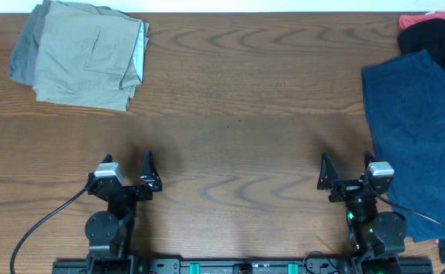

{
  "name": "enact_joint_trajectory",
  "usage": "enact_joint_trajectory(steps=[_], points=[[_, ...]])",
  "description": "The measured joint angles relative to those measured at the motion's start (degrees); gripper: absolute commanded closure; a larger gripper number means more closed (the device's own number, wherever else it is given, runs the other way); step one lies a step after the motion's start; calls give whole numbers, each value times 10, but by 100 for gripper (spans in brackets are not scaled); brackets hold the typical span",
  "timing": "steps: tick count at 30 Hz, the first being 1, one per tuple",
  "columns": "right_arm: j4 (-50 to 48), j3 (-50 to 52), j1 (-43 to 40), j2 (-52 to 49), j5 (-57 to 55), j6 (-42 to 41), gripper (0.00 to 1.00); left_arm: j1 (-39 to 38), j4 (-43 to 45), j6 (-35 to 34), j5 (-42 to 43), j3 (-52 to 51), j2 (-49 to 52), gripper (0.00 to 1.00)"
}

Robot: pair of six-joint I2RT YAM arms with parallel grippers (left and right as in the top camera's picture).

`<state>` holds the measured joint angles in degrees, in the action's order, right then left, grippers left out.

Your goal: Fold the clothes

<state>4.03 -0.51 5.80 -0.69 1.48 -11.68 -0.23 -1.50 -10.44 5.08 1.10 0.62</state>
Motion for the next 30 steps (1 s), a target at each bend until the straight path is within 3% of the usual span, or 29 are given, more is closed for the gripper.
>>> enact_joint_trajectory(steps=[30], points=[[0,0,-21,0,-2,0,1,0,0,0,0,0,0,2]])
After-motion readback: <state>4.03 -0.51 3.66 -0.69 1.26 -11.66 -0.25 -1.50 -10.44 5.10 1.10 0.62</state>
